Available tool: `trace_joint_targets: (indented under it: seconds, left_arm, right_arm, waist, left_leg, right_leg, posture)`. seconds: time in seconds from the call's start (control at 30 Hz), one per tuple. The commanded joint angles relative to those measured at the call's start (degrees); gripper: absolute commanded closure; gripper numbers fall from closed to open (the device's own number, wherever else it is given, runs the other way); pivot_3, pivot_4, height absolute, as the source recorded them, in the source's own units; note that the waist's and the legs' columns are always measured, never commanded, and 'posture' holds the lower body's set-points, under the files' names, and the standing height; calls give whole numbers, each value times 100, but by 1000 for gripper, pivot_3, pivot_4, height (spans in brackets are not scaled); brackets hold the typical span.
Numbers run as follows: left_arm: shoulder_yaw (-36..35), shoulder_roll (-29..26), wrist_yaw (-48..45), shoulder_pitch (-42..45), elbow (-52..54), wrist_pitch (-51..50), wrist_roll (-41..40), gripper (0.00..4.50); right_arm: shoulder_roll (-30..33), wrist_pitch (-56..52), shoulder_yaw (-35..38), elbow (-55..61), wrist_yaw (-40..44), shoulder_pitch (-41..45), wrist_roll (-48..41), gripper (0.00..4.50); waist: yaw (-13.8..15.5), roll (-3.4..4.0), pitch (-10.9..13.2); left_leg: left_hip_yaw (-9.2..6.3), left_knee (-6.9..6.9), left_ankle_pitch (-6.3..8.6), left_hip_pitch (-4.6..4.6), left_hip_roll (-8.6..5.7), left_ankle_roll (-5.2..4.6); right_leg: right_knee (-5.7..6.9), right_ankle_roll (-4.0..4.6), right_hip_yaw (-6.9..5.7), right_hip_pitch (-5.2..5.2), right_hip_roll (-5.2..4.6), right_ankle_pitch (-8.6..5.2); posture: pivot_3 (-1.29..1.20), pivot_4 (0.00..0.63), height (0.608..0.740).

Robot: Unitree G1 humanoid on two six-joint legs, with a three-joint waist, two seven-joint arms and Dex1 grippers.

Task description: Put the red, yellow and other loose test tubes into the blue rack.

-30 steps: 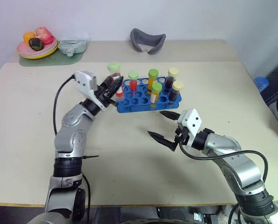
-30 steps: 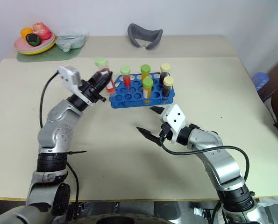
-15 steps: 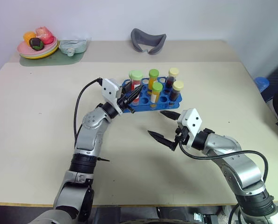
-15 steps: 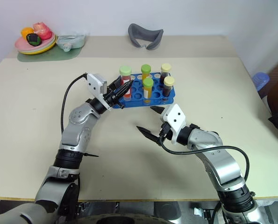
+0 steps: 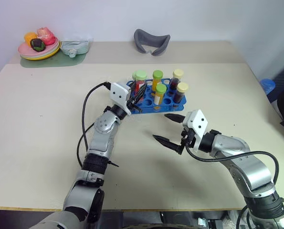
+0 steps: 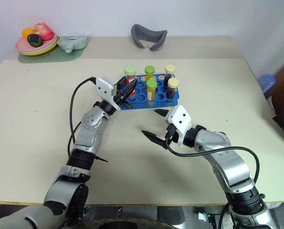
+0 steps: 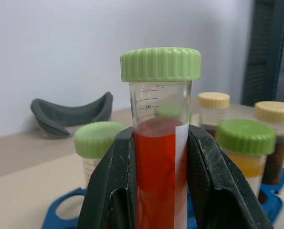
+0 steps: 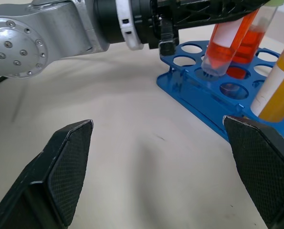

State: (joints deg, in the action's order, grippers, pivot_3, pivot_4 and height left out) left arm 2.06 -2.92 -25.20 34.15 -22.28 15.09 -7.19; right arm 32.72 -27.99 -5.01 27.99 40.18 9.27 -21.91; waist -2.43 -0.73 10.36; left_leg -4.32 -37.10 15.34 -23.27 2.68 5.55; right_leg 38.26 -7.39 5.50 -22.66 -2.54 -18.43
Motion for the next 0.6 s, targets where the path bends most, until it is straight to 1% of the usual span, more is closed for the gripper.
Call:
trace_joint_targets:
  seconds: [0.03,0.27,0.47,0.6]
  left_arm:
    - [36,76,-14,102,-45,265,6,3711]
    - [50,160,-231,8,15,194,-171,3711]
    - [73,79,-228,-268,390,81,-118,3711]
    - [36,19,-114,-317,446,66,-59,3711]
  right_arm:
    - [54,-24,166,288,24,71,-134,0]
    - [33,-85,164,351,-14,63,-130,0]
    - [38,-107,204,373,-3,44,-131,0]
    - [26,-94,183,333,18,75,-116,0]
  waist:
    - [-2,0,0]
    - [-3,0,0]
    - [-2,0,0]
    - [-3,0,0]
  left_leg:
    - [0,0,0,0,0,0]
    - [0,0,-1,0,0,1]
    - [-1,0,-1,1,0,2]
    - [-1,0,0,1,0,0]
  right_leg:
    - [0,0,0,0,0,0]
    - [0,0,0,0,0,0]
    - [0,0,0,0,0,0]
    - [0,0,0,1,0,0]
  posture:
    - [0,150,740]
    - [0,150,740]
    - [0,150,740]
    - [0,150,740]
